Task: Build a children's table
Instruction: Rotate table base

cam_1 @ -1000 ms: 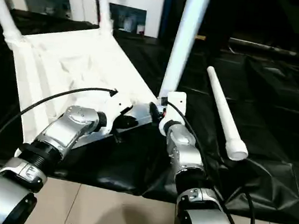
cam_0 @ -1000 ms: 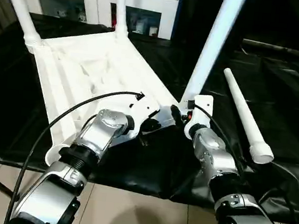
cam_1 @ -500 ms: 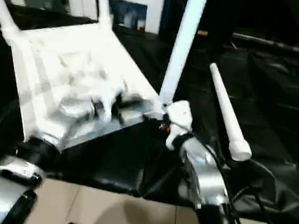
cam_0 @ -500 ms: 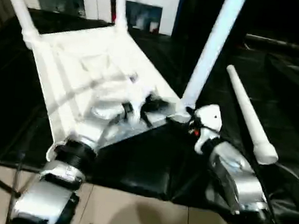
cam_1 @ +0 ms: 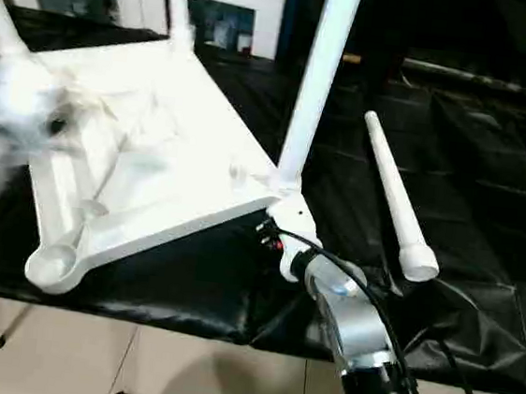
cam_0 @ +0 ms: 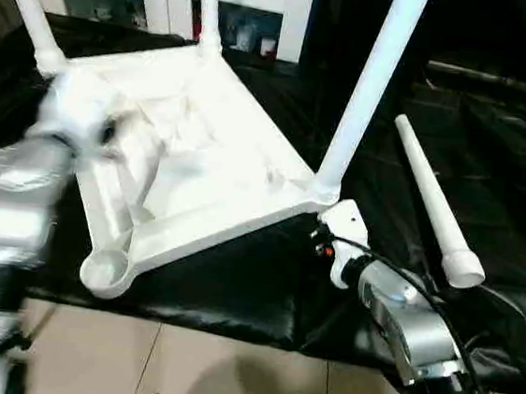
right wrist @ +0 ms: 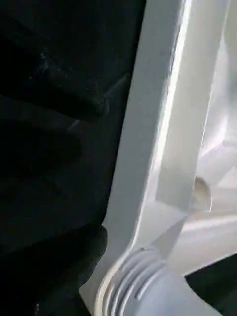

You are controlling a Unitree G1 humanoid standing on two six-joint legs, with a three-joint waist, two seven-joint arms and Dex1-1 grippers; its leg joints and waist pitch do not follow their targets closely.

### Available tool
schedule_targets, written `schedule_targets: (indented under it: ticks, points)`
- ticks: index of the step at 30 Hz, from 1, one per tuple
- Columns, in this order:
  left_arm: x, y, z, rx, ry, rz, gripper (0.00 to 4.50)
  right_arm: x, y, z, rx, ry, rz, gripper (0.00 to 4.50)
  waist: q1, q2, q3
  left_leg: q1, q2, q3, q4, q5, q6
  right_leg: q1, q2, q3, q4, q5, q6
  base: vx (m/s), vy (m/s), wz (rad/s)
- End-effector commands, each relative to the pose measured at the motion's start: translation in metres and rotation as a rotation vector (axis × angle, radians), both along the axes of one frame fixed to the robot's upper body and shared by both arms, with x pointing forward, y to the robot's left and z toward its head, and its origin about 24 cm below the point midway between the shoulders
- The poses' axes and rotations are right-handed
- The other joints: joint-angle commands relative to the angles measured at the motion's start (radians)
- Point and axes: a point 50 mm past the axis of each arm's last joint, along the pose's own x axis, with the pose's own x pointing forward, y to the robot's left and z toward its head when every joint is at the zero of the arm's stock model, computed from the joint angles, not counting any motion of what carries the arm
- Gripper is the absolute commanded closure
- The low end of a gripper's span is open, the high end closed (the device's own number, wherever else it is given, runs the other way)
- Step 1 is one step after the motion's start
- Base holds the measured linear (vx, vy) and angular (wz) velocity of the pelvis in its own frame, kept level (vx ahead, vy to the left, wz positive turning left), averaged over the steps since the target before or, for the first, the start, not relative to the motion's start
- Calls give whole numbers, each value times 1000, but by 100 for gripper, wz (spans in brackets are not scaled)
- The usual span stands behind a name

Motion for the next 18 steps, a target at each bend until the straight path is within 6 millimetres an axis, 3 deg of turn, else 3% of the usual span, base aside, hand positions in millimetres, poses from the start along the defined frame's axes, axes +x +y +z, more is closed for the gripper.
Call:
schedule_targets:
  ticks: [1, 3, 8, 18]
  points:
    - [-10, 11, -5, 35, 27, 80, 237, 3, -7, -1, -12, 26, -49, 78, 0, 19, -70, 23, 18, -2, -62, -124, 11, 52, -43, 37, -49, -36, -203, 0, 0, 0]
    - [-16, 16, -12, 34, 62, 108, 231, 5, -8, -3, -35, 28, -57, 78, 1, 16, -69, 23, 16, -1, -63, -139, 2, 50, -43, 37, -51, -45, -199, 0, 0, 0]
    - [-33, 21, -45, 64, 241, 140, 214, 21, 8, -8, 10, 30, -118, 78, -4, 24, -69, 22, 15, -4, -66, -192, -16, 45, -45, 37, -55, -83, -209, 0, 0, 0]
    - [-52, 12, -72, 9, 427, 61, 214, 52, 34, 0, 92, 27, -162, 78, -13, 25, -67, 23, 15, -6, -66, -217, -26, 43, -45, 36, -51, -89, -228, 0, 0, 0]
